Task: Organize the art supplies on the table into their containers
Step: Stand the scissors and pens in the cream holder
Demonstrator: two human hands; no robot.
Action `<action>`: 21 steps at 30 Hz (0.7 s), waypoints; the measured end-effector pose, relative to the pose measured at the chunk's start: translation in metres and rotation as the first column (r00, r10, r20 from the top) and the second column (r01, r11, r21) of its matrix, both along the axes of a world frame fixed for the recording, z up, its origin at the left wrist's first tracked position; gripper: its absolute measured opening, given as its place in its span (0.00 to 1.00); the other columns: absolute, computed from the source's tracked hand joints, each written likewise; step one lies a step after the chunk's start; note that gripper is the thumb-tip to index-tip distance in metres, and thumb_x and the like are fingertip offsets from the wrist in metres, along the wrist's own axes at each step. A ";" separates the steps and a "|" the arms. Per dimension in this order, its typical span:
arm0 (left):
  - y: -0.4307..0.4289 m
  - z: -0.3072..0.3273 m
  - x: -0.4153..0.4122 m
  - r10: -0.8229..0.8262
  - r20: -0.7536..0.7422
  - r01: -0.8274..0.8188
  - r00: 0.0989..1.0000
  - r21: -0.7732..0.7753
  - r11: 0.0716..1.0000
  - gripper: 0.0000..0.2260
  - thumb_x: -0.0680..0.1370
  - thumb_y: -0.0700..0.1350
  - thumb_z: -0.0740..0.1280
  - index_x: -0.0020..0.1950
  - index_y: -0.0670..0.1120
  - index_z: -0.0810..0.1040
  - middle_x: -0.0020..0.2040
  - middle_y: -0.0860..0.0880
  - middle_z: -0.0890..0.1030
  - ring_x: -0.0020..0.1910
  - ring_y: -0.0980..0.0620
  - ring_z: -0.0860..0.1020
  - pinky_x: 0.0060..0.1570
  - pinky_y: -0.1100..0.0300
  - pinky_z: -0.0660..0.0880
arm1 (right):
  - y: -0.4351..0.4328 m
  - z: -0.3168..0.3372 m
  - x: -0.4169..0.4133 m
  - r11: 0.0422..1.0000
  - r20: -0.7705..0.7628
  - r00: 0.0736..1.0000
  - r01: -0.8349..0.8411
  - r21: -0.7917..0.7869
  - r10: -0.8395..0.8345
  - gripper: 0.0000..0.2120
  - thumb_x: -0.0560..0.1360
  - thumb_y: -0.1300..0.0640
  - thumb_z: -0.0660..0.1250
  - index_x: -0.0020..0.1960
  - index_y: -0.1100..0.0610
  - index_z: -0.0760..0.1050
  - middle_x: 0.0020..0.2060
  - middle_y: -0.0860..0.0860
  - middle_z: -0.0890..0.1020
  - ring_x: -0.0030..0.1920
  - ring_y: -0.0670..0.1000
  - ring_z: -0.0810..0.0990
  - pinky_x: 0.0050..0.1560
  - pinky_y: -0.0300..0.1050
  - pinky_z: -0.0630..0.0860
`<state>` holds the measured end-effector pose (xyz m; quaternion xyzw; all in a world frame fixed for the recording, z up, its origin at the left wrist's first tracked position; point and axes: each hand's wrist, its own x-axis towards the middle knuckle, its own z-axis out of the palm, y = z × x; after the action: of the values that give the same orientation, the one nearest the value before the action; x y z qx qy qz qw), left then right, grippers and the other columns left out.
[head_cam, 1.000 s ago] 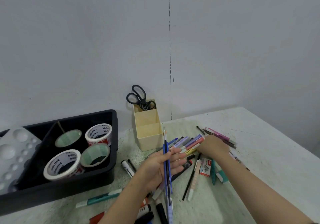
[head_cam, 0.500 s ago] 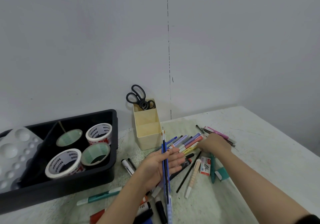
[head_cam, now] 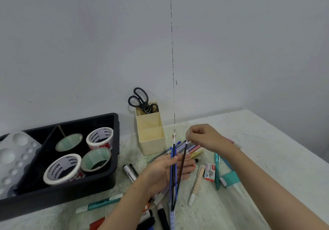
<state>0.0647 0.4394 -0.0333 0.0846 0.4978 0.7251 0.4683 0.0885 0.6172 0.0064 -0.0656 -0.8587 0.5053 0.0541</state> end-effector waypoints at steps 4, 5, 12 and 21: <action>0.000 0.002 0.002 -0.079 -0.038 0.080 0.996 0.005 0.997 0.15 0.82 0.40 0.53 0.56 0.38 0.77 0.53 0.40 0.82 0.38 0.49 0.82 0.40 0.58 0.79 | -0.005 -0.003 0.000 0.994 0.008 0.995 -0.098 -0.040 0.098 0.07 0.74 0.63 0.66 0.37 0.58 0.77 0.30 0.46 0.77 0.32 0.43 0.74 0.36 0.36 0.70; -0.001 0.003 0.001 -0.089 -0.052 0.089 0.995 0.001 0.996 0.14 0.82 0.40 0.53 0.57 0.38 0.77 0.53 0.40 0.82 0.37 0.50 0.82 0.38 0.59 0.78 | -0.005 -0.004 0.001 0.994 0.007 0.995 -0.097 -0.045 0.097 0.05 0.74 0.62 0.67 0.39 0.60 0.78 0.32 0.49 0.78 0.34 0.45 0.74 0.36 0.37 0.72; -0.006 0.002 -0.001 -0.112 -0.141 0.110 0.984 -0.020 0.994 0.12 0.80 0.40 0.56 0.56 0.39 0.78 0.48 0.43 0.83 0.31 0.53 0.77 0.31 0.62 0.74 | -0.013 0.003 0.001 0.987 0.019 0.997 -0.066 -0.144 0.069 0.13 0.72 0.60 0.71 0.56 0.50 0.77 0.34 0.52 0.84 0.33 0.47 0.81 0.42 0.48 0.78; -0.016 0.013 -0.013 -0.115 -0.176 0.120 0.978 0.018 0.993 0.13 0.79 0.40 0.57 0.57 0.39 0.78 0.47 0.43 0.83 0.35 0.51 0.79 0.37 0.60 0.76 | -0.031 0.026 -0.008 0.967 -0.025 0.992 -0.123 -0.222 0.121 0.04 0.73 0.63 0.70 0.45 0.56 0.79 0.36 0.55 0.85 0.30 0.47 0.80 0.37 0.40 0.79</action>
<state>0.0514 0.4237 -0.0200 0.1839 0.5206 0.6930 0.4636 0.0806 0.5859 0.0319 -0.0155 -0.7987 0.6012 0.0200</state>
